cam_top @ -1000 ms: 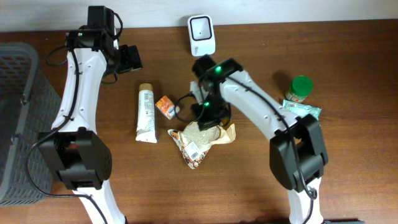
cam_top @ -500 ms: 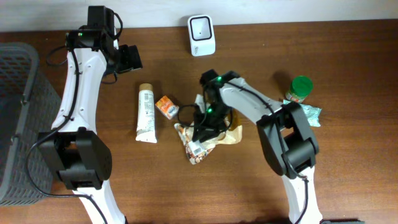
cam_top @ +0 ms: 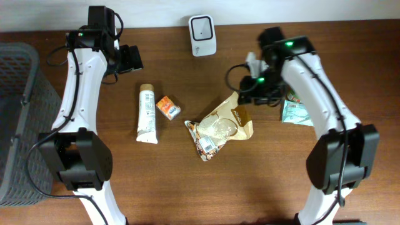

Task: Scan the item barcode

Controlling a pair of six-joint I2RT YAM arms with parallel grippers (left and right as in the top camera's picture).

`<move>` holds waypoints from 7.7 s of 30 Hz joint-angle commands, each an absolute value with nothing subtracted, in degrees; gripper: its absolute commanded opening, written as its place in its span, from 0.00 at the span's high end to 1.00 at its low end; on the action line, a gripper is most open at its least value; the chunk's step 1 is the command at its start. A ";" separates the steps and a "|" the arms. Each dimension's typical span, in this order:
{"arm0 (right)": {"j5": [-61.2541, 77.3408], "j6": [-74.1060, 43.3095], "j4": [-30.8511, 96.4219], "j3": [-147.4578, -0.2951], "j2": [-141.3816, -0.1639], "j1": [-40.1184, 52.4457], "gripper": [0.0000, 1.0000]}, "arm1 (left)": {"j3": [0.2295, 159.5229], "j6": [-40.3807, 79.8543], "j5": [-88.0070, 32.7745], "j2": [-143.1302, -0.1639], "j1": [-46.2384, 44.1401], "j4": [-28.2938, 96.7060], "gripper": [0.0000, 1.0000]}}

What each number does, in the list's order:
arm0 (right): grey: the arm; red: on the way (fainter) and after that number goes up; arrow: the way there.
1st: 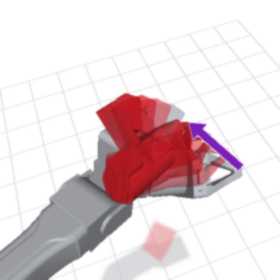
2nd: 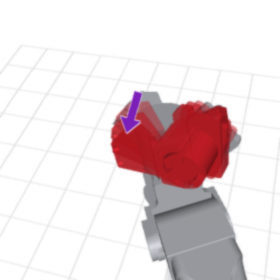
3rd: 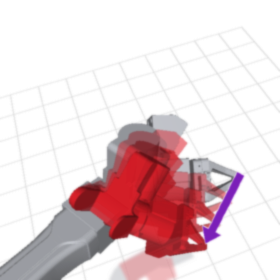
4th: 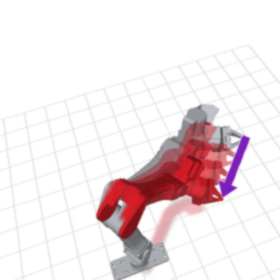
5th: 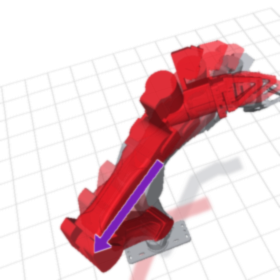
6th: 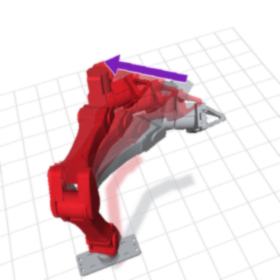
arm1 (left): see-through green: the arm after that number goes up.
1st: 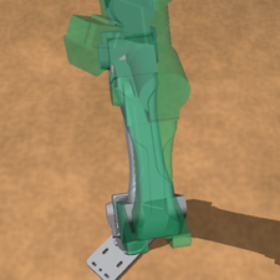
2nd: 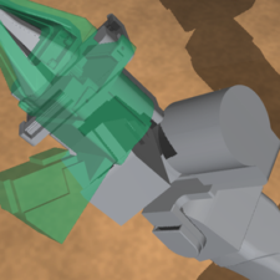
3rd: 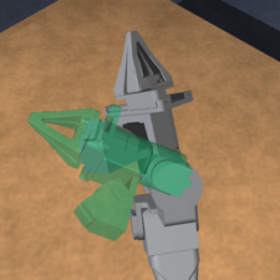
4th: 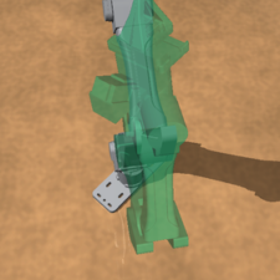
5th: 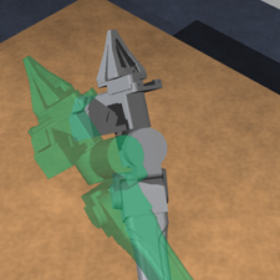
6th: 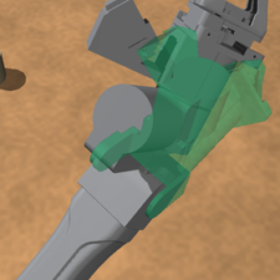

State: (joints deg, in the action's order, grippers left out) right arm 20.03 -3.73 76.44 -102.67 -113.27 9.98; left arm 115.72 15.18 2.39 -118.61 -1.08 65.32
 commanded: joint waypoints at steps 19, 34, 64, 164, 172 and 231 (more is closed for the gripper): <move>32.80 -1.74 63.92 -97.01 -131.66 7.84 0.96 | 104.84 14.87 -19.16 -116.99 -17.85 69.19 1.00; 36.62 -17.43 54.63 -96.97 -131.66 11.81 0.96 | 90.80 8.01 -32.14 -116.99 -20.53 67.83 1.00; 48.01 -7.44 61.04 -93.97 -131.66 16.58 0.40 | 83.40 17.12 -15.66 -122.78 -20.78 51.48 1.00; 11.16 -7.16 62.78 -92.20 -123.17 26.72 0.59 | 103.90 16.45 -6.17 -116.68 -3.92 59.00 0.43; 25.04 -12.19 53.65 -98.48 -123.15 24.08 0.51 | 103.72 16.47 -7.33 -116.68 -4.03 59.94 0.44; 38.83 2.74 70.65 -112.66 -135.39 6.35 0.59 | 99.55 22.74 -17.12 -126.43 -22.76 46.96 1.00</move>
